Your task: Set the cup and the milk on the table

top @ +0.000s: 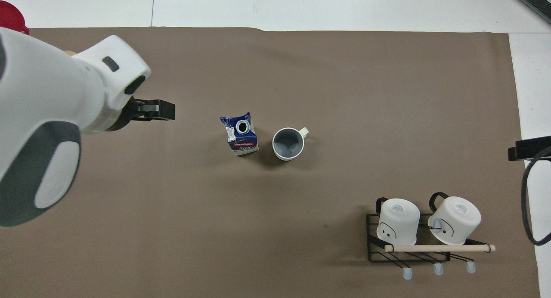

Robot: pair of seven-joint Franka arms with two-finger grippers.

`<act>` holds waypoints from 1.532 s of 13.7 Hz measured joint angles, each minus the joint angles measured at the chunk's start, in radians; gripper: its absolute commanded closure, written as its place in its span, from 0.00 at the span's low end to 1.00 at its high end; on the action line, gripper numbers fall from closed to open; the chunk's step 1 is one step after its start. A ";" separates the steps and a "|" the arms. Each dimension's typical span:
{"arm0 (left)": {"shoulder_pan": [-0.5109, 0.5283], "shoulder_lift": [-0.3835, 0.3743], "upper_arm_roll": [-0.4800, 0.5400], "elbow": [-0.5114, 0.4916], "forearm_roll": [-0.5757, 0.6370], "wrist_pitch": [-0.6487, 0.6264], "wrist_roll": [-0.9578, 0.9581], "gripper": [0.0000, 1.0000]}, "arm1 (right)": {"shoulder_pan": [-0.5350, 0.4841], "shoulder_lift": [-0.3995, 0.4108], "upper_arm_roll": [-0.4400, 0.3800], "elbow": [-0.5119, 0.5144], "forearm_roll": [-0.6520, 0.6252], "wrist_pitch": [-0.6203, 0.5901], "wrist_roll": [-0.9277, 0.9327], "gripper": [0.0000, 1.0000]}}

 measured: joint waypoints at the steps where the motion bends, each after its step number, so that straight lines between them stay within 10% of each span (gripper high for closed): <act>1: 0.043 -0.008 0.002 0.000 -0.003 -0.006 0.052 0.00 | 0.000 0.000 0.000 0.000 0.000 0.000 0.000 0.00; 9: 0.299 -0.058 0.014 0.097 -0.036 -0.178 0.338 0.00 | 0.000 0.000 0.000 0.003 -0.002 0.003 0.001 0.00; 21: 0.314 -0.059 0.010 0.141 -0.037 -0.274 0.381 0.00 | 0.000 0.005 0.000 0.008 -0.001 0.004 0.005 0.00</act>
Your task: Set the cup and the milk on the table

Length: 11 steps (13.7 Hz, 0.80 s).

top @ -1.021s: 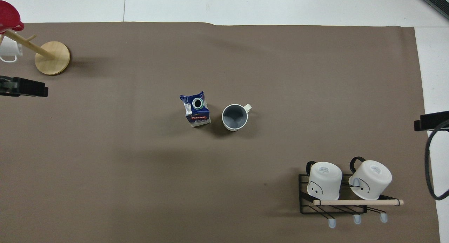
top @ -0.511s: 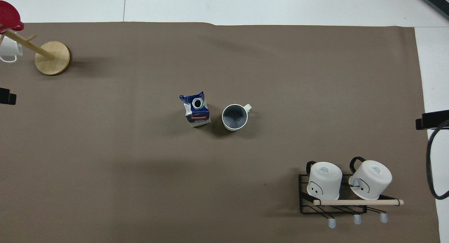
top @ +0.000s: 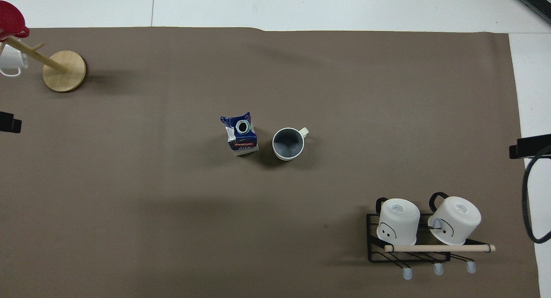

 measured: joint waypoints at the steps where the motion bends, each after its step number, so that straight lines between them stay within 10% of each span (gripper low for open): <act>1: 0.000 0.000 0.000 0.000 -0.001 -0.002 0.000 0.00 | 0.001 0.001 0.000 0.000 0.000 0.000 0.000 0.00; 11: 0.005 -0.005 0.000 -0.007 -0.034 -0.024 -0.024 0.00 | 0.030 0.005 -0.026 0.002 0.000 0.000 0.000 0.00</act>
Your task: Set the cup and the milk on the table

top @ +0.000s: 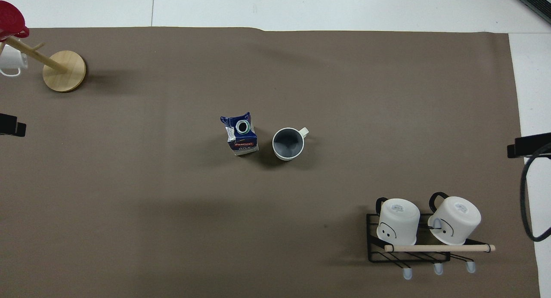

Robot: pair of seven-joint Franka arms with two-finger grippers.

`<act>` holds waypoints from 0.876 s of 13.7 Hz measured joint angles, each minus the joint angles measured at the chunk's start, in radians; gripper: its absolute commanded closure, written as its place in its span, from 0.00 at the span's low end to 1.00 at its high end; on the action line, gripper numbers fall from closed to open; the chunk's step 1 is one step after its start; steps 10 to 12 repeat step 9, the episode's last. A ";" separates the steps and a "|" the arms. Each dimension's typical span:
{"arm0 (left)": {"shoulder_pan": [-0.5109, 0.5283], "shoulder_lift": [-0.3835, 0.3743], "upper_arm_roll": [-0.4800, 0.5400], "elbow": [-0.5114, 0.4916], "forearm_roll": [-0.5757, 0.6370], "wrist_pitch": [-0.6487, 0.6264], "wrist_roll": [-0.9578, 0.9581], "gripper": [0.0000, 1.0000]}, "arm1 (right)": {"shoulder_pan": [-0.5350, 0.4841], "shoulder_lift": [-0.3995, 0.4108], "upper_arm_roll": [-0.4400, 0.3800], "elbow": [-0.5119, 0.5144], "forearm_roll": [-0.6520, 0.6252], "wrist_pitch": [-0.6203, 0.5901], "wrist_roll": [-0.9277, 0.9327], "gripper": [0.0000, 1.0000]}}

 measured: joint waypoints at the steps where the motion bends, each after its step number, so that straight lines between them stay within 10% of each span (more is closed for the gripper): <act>1: 0.000 -0.003 0.000 -0.004 0.000 -0.002 0.000 0.00 | 0.000 0.000 0.000 0.000 0.000 0.000 0.000 0.00; 12: 0.002 -0.011 0.001 -0.010 -0.001 -0.004 0.000 0.00 | 0.004 0.000 0.000 0.001 0.000 0.000 0.008 0.00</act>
